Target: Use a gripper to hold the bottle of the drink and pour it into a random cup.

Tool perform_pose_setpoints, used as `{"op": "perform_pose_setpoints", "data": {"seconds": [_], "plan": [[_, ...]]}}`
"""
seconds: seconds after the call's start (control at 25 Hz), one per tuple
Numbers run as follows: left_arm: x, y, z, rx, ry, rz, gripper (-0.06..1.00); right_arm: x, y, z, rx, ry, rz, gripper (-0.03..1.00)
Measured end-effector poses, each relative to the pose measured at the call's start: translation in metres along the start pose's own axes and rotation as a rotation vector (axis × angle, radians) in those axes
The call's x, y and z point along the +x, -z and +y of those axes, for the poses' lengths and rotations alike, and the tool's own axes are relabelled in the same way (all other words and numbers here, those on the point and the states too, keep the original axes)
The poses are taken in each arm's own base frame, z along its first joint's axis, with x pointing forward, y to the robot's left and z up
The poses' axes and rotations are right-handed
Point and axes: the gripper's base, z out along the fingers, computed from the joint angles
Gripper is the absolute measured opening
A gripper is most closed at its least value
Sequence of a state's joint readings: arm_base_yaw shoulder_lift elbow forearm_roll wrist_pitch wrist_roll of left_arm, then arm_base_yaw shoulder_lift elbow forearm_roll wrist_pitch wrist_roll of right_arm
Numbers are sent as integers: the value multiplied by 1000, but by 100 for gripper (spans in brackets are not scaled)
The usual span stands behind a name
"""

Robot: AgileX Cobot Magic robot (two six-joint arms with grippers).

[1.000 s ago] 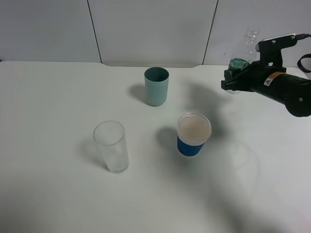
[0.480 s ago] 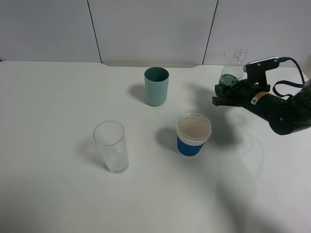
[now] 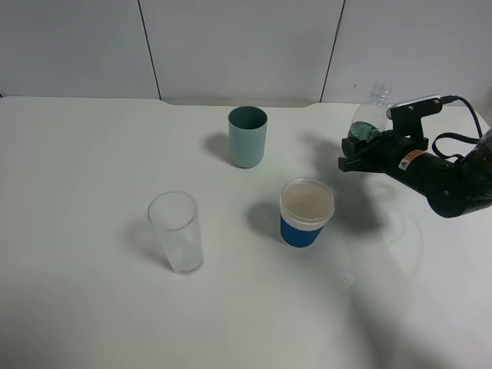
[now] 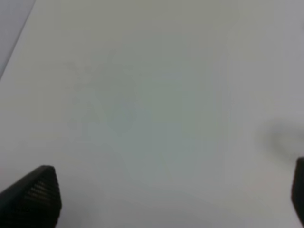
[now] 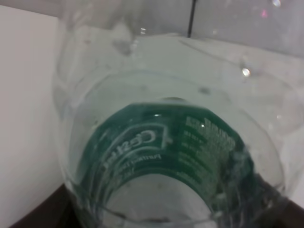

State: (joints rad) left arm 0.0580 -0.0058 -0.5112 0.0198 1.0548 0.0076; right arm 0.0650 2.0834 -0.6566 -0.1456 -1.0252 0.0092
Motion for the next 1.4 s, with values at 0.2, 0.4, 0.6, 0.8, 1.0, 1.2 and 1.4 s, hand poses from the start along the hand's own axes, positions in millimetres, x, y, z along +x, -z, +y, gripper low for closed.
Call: {"op": "perform_pose_setpoints", "data": {"seconds": [0.2, 0.4, 0.6, 0.8, 1.0, 1.2, 1.4], "plan": [[0, 0, 0, 0, 0, 0, 98, 0, 0, 0, -3, 2, 0, 53], [0, 0, 0, 0, 0, 0, 98, -1, 0, 1, -7, -13, -7, 72], [0, 0, 0, 0, 0, 0, 98, -1, 0, 1, -9, -25, -13, 93], [0, 0, 0, 0, 0, 0, 98, -3, 0, 1, -8, -24, -18, 95], [0, 0, 0, 0, 0, 0, 98, -19, 5, 1, -11, -12, -42, 95], [0, 0, 0, 0, 0, 0, 98, -39, 15, 2, -34, 23, -1, 95], [0, 0, 0, 0, 0, 0, 98, -68, 31, 2, -33, 22, 8, 95]]}}
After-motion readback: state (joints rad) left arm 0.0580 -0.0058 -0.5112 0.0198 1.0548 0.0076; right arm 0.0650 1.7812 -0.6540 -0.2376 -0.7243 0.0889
